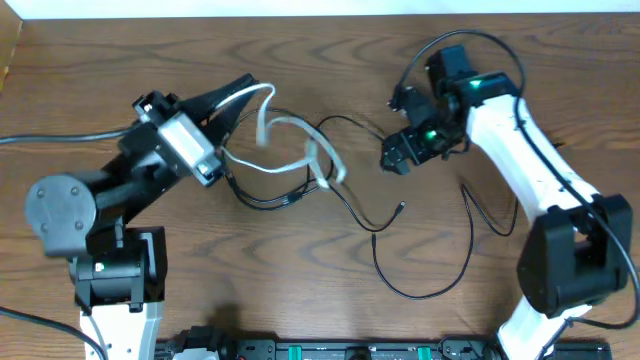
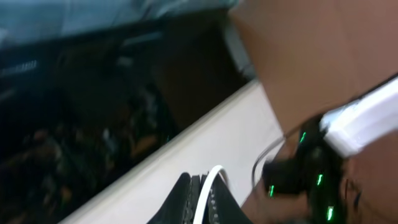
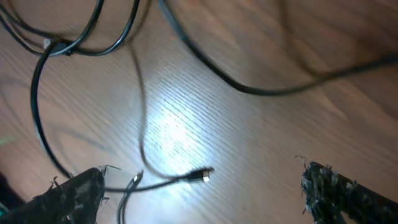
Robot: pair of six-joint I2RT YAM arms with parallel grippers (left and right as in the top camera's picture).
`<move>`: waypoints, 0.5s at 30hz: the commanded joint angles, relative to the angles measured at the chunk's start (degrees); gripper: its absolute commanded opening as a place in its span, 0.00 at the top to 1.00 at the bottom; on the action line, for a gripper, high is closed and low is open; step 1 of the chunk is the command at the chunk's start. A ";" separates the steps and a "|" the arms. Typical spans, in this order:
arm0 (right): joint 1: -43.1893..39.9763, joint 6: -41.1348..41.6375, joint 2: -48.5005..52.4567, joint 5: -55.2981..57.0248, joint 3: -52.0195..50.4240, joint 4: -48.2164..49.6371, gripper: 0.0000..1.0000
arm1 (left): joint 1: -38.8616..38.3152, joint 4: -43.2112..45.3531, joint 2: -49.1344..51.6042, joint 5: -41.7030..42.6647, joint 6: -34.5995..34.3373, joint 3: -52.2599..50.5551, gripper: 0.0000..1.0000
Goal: Untangle cables
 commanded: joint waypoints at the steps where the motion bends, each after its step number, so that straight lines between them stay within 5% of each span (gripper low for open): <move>1: 1.77 -1.09 1.33 0.48 -0.13 1.01 0.01 | 0.15 4.35 -1.70 4.55 -6.54 1.01 0.93; 7: 2.86 -0.83 1.49 1.11 -0.13 2.82 0.01 | 0.15 4.61 -3.30 4.57 -6.67 1.01 0.93; 15: 5.75 1.07 1.44 1.14 -0.11 3.26 0.01 | 0.15 -12.50 2.60 3.50 2.82 0.98 0.92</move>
